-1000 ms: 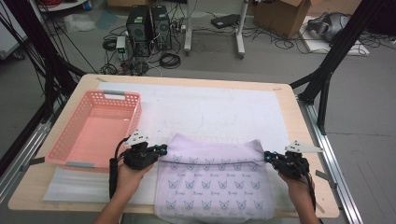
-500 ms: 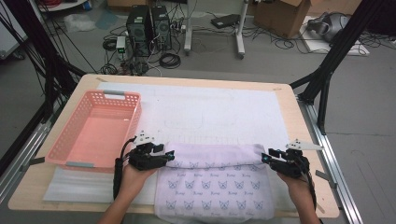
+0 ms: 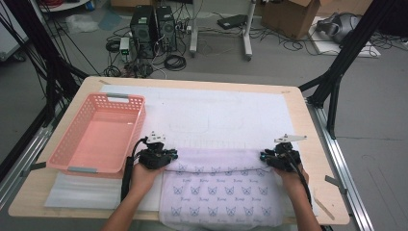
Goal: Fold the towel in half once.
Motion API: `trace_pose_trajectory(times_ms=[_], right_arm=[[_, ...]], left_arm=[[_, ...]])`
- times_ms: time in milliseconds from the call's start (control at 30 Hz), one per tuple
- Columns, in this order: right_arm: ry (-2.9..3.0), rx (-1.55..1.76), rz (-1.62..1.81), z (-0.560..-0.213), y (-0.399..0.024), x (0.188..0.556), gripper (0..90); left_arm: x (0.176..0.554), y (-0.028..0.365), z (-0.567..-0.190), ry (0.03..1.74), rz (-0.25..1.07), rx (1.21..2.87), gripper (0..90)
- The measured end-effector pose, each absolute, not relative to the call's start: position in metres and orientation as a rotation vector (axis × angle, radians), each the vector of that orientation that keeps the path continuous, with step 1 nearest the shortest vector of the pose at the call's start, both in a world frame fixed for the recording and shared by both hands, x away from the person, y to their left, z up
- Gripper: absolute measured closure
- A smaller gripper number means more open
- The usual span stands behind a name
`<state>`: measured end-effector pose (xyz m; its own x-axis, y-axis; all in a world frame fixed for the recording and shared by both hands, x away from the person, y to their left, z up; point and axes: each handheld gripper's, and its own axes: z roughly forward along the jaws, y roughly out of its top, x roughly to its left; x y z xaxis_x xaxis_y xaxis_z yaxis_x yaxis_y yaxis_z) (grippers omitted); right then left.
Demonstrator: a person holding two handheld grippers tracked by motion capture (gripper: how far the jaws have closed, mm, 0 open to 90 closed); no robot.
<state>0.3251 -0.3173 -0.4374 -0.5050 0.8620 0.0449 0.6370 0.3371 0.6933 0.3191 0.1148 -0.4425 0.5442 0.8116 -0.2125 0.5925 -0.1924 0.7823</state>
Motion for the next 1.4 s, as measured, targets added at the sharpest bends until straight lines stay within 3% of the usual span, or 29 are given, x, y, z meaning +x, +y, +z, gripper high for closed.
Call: trace_pose_trajectory(times_ms=[433,800,1233,1300,1400], right_arm=[[2.137,1.188,1.19,-0.408,-0.331,0.276,86.6],[2.238,1.142,1.201,-0.412,-0.336,0.244,86.4],[2.402,1.106,1.097,-0.419,-0.339,0.227,84.6],[2.39,1.125,1.076,-0.42,-0.341,0.227,73.2],[2.319,1.158,1.155,-0.417,-0.345,0.228,68.3]], left_arm=[[0.285,0.134,-0.419,1.038,0.34,1.766,82.8],[0.251,0.143,-0.431,1.001,0.265,1.801,80.9],[0.243,0.151,-0.435,0.989,0.185,1.816,77.3],[0.245,0.152,-0.434,0.998,0.188,1.807,68.1],[0.248,0.156,-0.429,1.002,0.239,1.765,57.8]])
